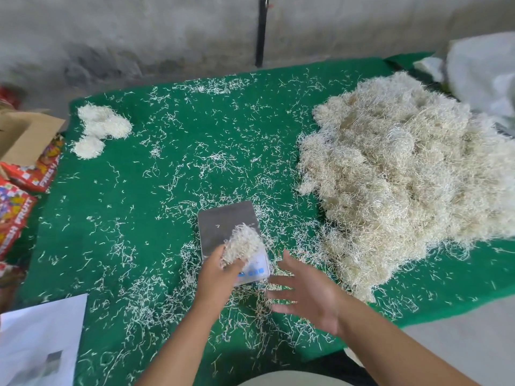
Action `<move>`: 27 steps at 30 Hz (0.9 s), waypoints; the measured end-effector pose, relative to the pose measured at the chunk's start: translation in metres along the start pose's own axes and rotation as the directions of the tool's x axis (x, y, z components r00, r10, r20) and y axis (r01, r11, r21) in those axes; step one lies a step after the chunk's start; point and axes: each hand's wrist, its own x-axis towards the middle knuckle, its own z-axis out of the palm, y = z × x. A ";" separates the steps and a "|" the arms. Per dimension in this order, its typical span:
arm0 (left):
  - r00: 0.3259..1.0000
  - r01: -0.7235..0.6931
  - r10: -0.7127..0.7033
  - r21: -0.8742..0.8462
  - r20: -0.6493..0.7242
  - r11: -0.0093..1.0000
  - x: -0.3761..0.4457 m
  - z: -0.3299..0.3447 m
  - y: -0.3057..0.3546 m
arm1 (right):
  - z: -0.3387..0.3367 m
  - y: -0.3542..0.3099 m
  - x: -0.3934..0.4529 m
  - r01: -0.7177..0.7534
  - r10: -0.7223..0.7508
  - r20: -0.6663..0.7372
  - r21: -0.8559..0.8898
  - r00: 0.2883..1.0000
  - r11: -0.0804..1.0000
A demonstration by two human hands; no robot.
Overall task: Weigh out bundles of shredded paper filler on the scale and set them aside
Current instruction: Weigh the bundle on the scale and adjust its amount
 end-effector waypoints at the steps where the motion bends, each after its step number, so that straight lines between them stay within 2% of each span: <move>1: 0.999 0.023 -0.024 -0.028 -0.034 0.999 0.014 -0.003 0.000 | -0.011 0.004 -0.001 0.001 -0.001 -0.038 0.005 0.999 1.000; 4: 0.992 0.086 -0.082 0.029 -0.100 0.996 0.061 -0.010 -0.006 | -0.048 0.021 -0.004 -0.021 0.021 -0.112 0.010 0.993 1.000; 7: 0.992 0.111 -0.106 0.072 -0.070 0.991 0.097 -0.011 -0.008 | -0.079 0.037 -0.011 -0.058 0.061 -0.159 0.022 0.985 0.998; 10: 0.991 -0.026 0.064 0.291 -0.121 0.956 0.111 -0.007 -0.001 | -0.099 0.047 -0.016 -0.088 0.097 -0.212 0.051 0.972 0.995; 12: 0.969 -0.129 0.213 0.480 -0.124 0.868 0.114 -0.004 -0.001 | -0.105 0.050 -0.018 -0.105 0.123 -0.227 0.087 0.966 0.991; 14: 0.956 -0.189 0.281 0.558 -0.084 0.808 0.112 -0.002 -0.004 | -0.108 0.051 -0.021 -0.123 0.149 -0.233 0.123 0.961 0.985; 16: 0.953 -0.189 0.289 0.563 -0.093 0.805 0.108 -0.004 -0.007 | -0.109 0.050 -0.021 -0.136 0.165 -0.236 0.133 0.958 0.982; 27: 0.897 -0.025 0.194 0.394 -0.397 0.919 0.032 -0.045 -0.057 | -0.114 0.039 -0.009 -0.113 0.143 -0.260 0.126 0.955 0.985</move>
